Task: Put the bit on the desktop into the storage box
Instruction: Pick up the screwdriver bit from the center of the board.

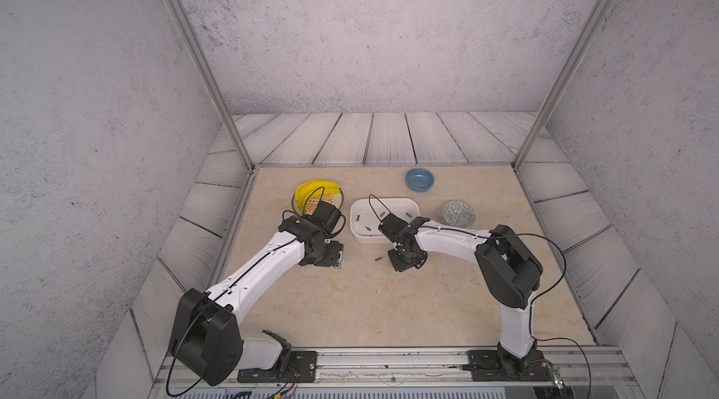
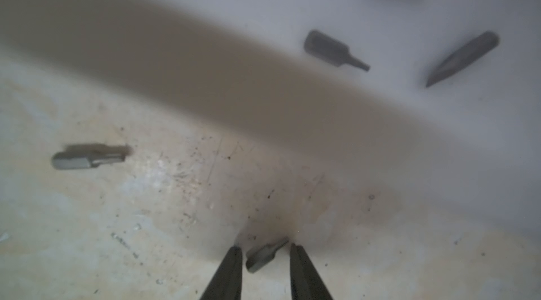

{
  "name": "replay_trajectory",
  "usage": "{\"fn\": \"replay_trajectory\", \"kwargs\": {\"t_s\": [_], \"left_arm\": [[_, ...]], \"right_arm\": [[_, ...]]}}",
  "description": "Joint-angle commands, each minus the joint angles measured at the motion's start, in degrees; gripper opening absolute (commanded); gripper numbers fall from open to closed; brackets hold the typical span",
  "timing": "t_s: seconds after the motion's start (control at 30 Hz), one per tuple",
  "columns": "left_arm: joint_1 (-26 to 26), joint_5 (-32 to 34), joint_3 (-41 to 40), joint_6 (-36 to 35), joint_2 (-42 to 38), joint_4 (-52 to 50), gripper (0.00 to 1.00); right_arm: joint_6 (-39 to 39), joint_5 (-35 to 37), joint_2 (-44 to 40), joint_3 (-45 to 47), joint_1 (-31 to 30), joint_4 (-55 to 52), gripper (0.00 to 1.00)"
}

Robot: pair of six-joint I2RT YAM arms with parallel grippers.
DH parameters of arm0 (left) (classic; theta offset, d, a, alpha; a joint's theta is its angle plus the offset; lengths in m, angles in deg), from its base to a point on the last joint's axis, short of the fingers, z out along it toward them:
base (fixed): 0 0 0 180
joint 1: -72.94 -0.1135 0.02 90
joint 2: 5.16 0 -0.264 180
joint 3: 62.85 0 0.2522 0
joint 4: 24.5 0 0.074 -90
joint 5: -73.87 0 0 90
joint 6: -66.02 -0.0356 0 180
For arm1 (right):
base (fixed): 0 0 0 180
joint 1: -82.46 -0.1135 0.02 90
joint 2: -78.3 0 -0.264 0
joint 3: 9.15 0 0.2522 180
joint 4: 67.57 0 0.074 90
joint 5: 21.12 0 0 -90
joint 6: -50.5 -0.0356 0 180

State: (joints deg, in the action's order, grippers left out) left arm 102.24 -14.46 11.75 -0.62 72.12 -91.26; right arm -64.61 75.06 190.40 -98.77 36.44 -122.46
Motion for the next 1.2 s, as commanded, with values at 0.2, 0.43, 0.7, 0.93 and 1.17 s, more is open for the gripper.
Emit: {"fn": "replay_trajectory", "kwargs": {"t_s": [0.2, 0.43, 0.7, 0.93, 1.17], "left_arm": [[-0.5, 0.2, -0.8, -0.5, -1.4, -1.2, 0.75], [-0.5, 0.0, -1.0, -0.5, -1.4, -1.1, 0.75], [-0.5, 0.1, -1.2, -0.5, -1.8, -1.5, 0.75], [-0.5, -0.6, -2.2, -0.3, -2.2, -1.1, 0.75], [-0.5, -2.7, -4.6, 0.5, -2.3, 1.0, 0.75]], "right_arm": [[-0.1, -0.6, 2.5, -0.3, -0.3, -1.2, 0.3], [0.2, -2.2, 2.4, 1.4, -0.3, -2.1, 0.22], [0.8, -3.0, 2.5, 1.7, -0.3, -2.6, 0.08], [1.1, -3.3, 0.6, 1.7, -0.3, -3.2, 0.0], [1.7, -2.7, -5.2, -1.8, -0.3, -7.2, 0.0]]}}
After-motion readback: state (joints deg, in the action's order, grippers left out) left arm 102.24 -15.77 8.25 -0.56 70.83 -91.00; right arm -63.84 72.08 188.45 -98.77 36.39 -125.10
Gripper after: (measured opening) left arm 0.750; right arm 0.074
